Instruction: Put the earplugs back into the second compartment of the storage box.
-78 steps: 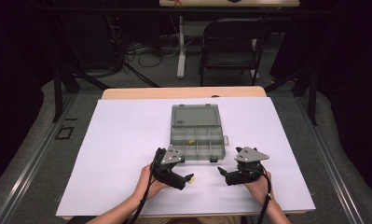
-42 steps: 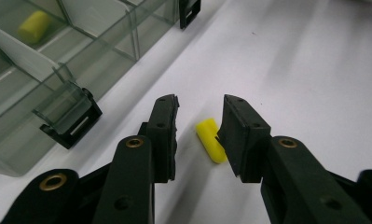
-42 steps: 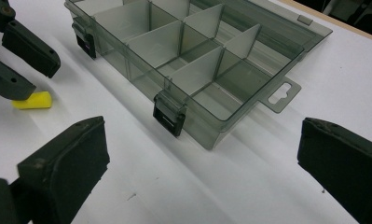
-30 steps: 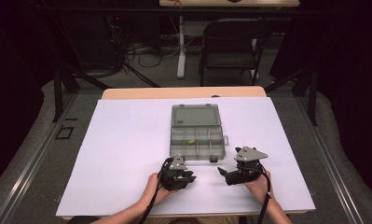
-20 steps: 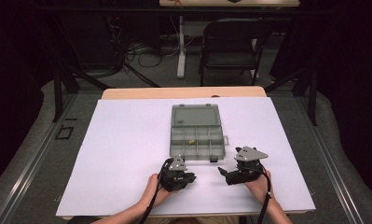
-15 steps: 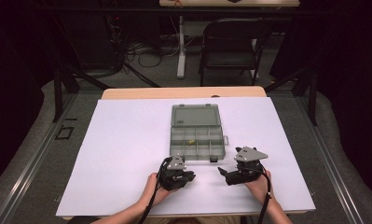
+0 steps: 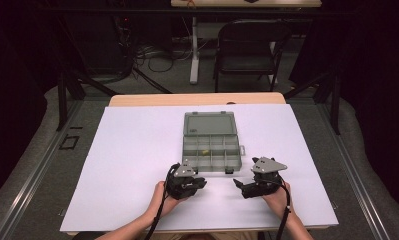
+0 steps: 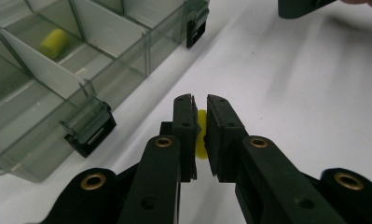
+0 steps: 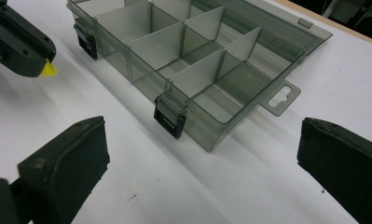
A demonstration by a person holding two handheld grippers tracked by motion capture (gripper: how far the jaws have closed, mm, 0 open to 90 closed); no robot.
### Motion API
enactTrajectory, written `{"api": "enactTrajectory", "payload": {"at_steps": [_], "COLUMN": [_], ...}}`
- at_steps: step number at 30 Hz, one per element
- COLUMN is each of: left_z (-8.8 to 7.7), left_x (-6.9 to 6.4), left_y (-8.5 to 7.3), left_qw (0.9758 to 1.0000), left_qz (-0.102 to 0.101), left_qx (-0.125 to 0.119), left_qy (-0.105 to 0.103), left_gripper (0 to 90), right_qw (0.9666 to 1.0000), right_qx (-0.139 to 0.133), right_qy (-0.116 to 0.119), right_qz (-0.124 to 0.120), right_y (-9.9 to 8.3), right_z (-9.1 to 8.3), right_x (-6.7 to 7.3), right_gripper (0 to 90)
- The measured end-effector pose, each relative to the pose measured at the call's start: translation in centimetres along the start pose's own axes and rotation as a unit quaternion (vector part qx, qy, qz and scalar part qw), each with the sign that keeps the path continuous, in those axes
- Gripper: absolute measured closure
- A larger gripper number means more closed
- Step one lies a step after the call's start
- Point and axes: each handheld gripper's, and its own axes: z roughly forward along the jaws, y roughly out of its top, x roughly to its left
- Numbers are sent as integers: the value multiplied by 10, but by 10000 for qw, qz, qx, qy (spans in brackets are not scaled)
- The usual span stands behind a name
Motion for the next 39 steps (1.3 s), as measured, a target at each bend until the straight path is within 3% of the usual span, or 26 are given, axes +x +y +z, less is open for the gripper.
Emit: {"api": "enactTrajectory", "payload": {"at_steps": [5,10,18,25,39], "left_z": [-7,-10,-15,-19,-22], "left_x": [4,11,14,15,29], "left_y": [4,8,15,23,37], "left_qw": [9999,9998,9995,9989,9981], "left_qz": [67,-14,16,212,90], "left_qx": [-108,-167,-293,-367,-535], "left_qy": [91,95,121,188,285], "left_gripper": [822,822,823,825,825], "right_qw": [10000,10000,10000,10000,10000], "right_qx": [23,18,15,-53,-67], "right_qy": [9,21,36,10,20], "right_qz": [-11,12,-14,-23,-23], "right_y": [0,1,1,2,5], "right_z": [0,2,2,0,5], "right_x": [1,0,2,3,4], "right_gripper": [12,12,13,13,13]}}
